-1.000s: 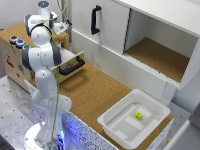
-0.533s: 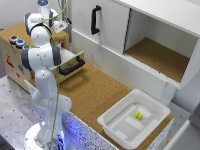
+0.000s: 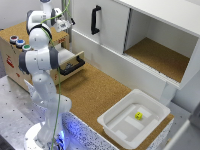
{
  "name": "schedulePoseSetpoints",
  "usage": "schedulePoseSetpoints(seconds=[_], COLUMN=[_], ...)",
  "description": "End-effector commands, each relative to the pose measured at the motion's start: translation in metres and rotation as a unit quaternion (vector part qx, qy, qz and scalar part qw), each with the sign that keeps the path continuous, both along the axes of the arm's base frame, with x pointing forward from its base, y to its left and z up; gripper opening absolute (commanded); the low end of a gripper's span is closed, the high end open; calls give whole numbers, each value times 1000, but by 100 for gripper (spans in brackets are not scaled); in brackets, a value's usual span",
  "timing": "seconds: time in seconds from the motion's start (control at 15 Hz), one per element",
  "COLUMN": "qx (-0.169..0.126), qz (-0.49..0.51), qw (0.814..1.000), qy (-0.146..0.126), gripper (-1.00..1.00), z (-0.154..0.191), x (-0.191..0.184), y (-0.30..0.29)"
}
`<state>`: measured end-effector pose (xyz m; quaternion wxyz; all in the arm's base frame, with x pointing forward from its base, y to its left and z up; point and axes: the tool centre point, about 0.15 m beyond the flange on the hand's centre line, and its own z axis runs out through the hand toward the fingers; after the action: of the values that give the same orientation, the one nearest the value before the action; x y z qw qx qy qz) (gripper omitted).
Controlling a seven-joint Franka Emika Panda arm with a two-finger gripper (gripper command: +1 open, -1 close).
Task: Place the purple object on top of the drawer
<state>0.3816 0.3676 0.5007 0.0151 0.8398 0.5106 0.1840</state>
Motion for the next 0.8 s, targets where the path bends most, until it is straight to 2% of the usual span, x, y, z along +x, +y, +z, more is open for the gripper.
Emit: schedulePoseSetpoints(seconds=[0.0, 0.73], qx=[36, 26], qz=[-89, -228], qw=[995, 973], qy=[12, 19], gripper=[100, 100], z=[-22, -52], x=[-11, 11], y=[-56, -146])
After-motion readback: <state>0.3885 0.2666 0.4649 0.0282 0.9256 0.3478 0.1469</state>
